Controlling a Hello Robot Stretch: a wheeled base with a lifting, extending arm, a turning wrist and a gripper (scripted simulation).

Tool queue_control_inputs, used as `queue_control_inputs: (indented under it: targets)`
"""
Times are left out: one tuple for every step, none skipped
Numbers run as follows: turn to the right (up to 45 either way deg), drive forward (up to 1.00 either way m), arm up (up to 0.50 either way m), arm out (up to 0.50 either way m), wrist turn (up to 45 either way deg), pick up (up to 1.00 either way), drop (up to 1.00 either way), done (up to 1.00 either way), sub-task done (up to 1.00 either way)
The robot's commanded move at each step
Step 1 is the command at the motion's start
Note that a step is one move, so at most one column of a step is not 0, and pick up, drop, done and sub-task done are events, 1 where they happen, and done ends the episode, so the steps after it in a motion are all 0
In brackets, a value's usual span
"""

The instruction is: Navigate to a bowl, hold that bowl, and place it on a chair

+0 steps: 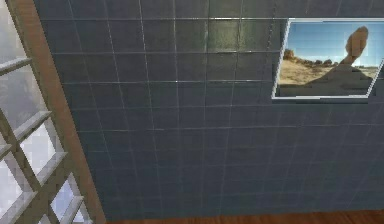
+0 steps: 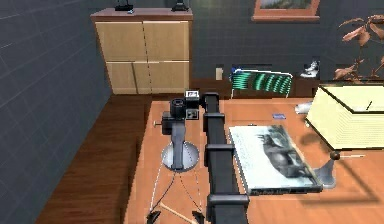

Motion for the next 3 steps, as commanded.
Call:
queue_control_inputs:
  targets:
    - [0.0,0.0,0.0,0.0,45.0,0.0,0.0,0.0,0.0]
    - [0.0,0.0,0.0,0.0,45.0,0.0,0.0,0.0,0.0]
    - [0.0,0.0,0.0,0.0,45.0,0.0,0.0,0.0,0.0]
